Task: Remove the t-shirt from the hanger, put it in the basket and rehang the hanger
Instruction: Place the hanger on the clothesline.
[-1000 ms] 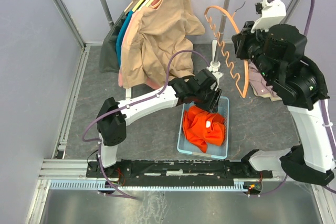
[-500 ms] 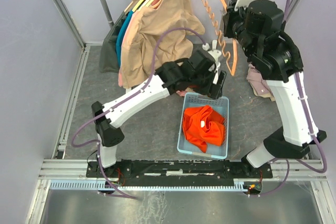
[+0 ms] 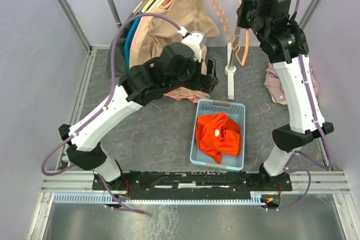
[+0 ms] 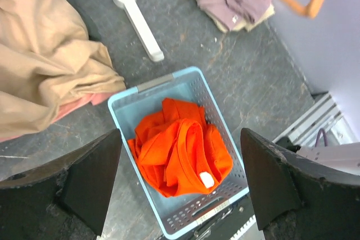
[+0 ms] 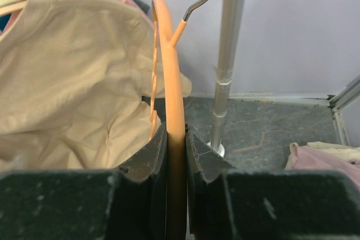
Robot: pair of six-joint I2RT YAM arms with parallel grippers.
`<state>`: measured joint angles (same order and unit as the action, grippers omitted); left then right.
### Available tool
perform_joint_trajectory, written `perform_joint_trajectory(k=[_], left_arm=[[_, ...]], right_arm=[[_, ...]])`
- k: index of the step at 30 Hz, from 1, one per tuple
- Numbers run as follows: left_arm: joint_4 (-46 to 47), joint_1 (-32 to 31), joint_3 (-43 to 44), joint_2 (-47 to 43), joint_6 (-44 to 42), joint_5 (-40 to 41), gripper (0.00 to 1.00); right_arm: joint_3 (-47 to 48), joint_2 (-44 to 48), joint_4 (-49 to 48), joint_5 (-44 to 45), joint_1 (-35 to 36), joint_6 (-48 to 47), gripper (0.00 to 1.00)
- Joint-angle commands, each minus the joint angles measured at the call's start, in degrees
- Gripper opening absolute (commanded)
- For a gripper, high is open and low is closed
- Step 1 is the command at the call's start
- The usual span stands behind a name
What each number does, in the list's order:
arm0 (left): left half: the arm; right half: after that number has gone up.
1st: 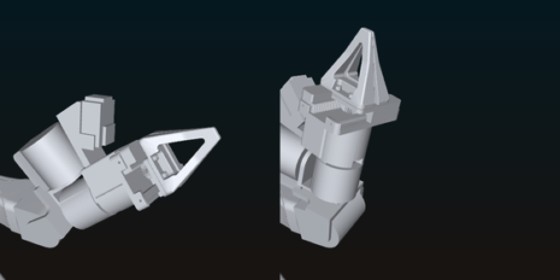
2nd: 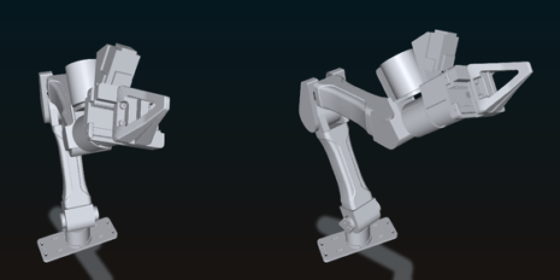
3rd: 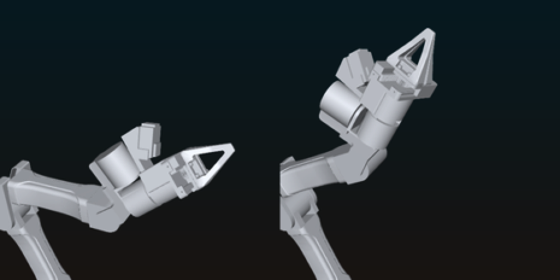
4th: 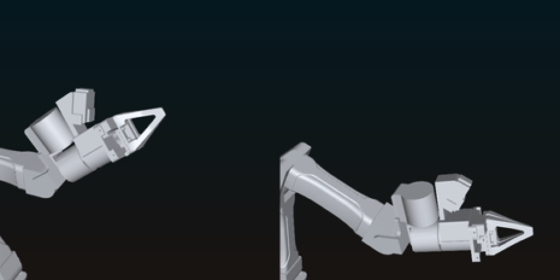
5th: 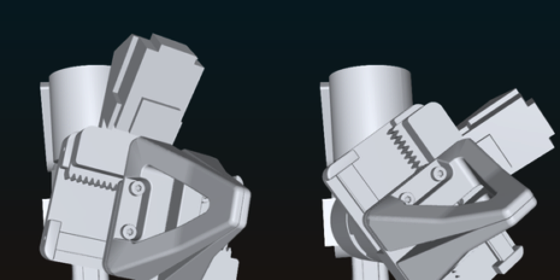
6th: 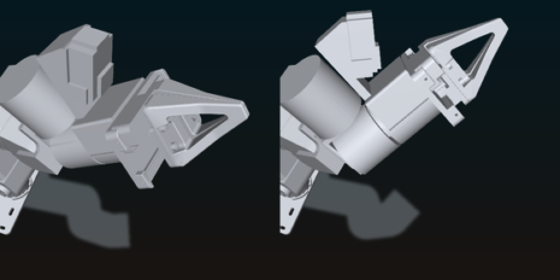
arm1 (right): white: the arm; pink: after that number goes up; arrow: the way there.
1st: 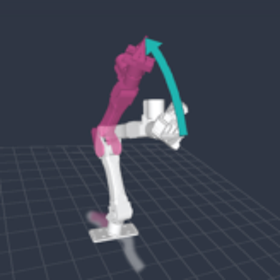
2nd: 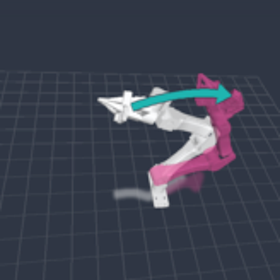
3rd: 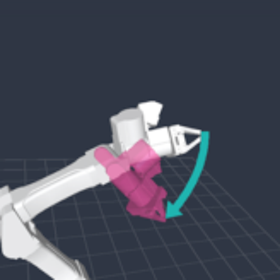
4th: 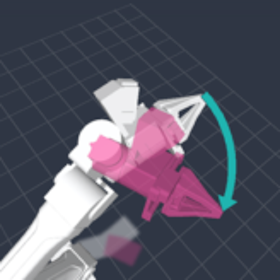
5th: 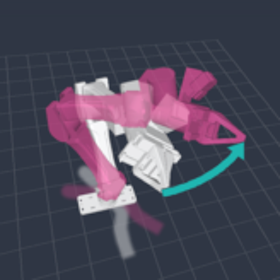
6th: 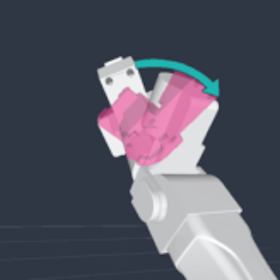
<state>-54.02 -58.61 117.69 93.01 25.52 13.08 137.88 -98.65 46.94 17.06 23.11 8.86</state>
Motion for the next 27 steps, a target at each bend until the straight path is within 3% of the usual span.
perform_joint_trajectory(k=[1,13,27], left_arm=[[3.84,1.57,0.30,-1.92,-1.88,3.97,0.91],[6.82,4.80,0.19,-4.58,-2.52,8.08,0.91],[21.02,7.62,-3.48,-12.33,-9.50,16.41,0.93]], right_arm=[[1.26,0.80,-6.27,-2.79,-0.20,0.63,0.01],[3.61,-2.67,-9.63,-4.60,-0.69,0.11,0.01],[5.37,-7.61,-14.86,-5.02,-1.89,0.56,0.01]])
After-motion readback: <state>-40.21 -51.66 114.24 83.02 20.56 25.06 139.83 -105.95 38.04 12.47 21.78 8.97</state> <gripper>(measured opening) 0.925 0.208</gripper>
